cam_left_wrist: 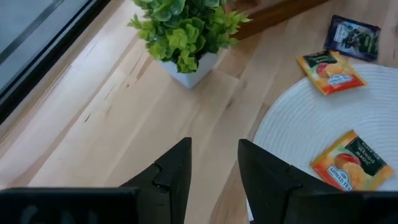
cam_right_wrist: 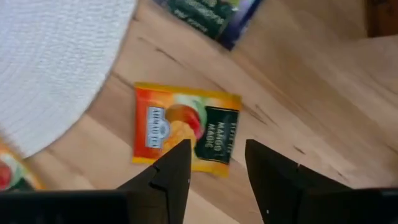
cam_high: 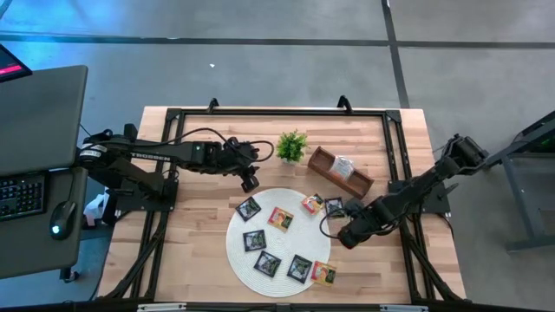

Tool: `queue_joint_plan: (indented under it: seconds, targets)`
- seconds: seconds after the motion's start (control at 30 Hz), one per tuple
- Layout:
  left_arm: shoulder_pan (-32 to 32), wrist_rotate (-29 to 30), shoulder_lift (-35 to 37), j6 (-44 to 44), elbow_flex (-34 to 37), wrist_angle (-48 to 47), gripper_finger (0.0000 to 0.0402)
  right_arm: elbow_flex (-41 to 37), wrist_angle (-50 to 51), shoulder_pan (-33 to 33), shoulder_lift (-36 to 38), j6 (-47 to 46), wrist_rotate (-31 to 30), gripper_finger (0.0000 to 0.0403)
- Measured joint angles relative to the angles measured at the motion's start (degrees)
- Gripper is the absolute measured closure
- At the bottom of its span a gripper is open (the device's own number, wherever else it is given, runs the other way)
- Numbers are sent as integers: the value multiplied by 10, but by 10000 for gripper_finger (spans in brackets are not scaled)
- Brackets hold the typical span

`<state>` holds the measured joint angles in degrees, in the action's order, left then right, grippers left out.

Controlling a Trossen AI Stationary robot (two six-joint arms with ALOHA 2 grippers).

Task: Pick & Place Tea
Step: Put the yellow tea bag into the right section of the wooden organizer

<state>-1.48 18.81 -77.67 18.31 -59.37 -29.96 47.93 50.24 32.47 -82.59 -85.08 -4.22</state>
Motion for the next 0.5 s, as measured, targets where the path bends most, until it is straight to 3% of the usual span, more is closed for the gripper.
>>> queue_joint_plan:
  seconds: [0.13,0.33,0.5]
  targets:
    - [0,-5,-4,0,0,-3,273,-24,-20,10,0,-15,-20,241]
    - [0,-7,-4,0,0,-2,273,-109,-153,14,0,-14,1,229]
    - [0,-7,-4,0,0,-2,273,-158,-205,14,7,11,3,253]
